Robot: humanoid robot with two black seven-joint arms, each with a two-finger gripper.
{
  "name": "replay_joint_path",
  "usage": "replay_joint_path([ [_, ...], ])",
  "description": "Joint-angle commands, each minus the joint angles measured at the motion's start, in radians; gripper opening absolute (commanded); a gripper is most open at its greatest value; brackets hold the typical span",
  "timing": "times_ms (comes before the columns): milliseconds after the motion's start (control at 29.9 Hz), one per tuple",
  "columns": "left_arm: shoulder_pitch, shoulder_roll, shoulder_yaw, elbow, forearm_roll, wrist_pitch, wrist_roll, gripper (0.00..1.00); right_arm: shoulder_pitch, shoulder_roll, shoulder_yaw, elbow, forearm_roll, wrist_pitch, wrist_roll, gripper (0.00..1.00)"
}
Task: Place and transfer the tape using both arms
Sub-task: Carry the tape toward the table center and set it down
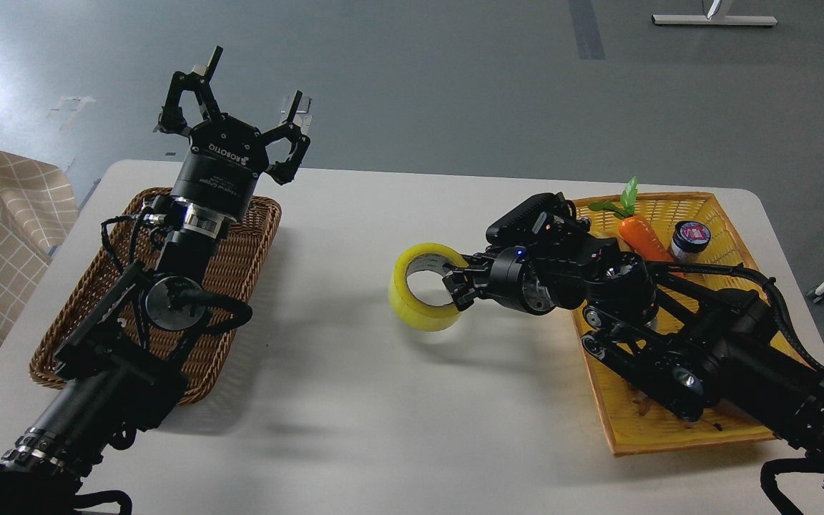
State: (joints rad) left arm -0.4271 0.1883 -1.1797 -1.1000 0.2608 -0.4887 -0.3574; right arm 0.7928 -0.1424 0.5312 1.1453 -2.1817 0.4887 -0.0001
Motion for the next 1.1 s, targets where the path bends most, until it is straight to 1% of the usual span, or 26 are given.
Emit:
replay_joint_path([
  [0,0.002,-0.001,0.0,0.0,0.0,0.0,0.0,0.98,-0.001,0.023,-0.016,-0.035,0.0,0.0,0.0,0.0],
  [368,0.005,-0.003,0.002,0.0,0.0,0.0,0.0,0.98,0.022,0.112,-0.033,-0.137,0.0,0.0,0.0,0.0],
  [501,0.007,-0.003,0.0,0.0,0.0,0.0,0.0,0.98,0.031,0.125,-0.034,-0.15,0.0,0.0,0.0,0.09],
  [668,0.007,-0.003,0.0,0.0,0.0,0.0,0.0,0.98,0.031,0.135,-0.034,-0.162,0.0,0.0,0.0,0.14],
  [702,0.007,-0.003,0.0,0.0,0.0,0.0,0.0,0.98,0.031,0.138,-0.034,-0.167,0.0,0.0,0.002,0.18],
  [1036,0.007,-0.004,0.0,0.0,0.0,0.0,0.0,0.98,0.031,0.142,-0.037,-0.196,0.0,0.0,0.002,0.2],
  [1069,0.007,-0.004,0.0,0.0,0.0,0.0,0.0,0.98,0.031,0.142,-0.037,-0.203,0.0,0.0,0.002,0.22],
])
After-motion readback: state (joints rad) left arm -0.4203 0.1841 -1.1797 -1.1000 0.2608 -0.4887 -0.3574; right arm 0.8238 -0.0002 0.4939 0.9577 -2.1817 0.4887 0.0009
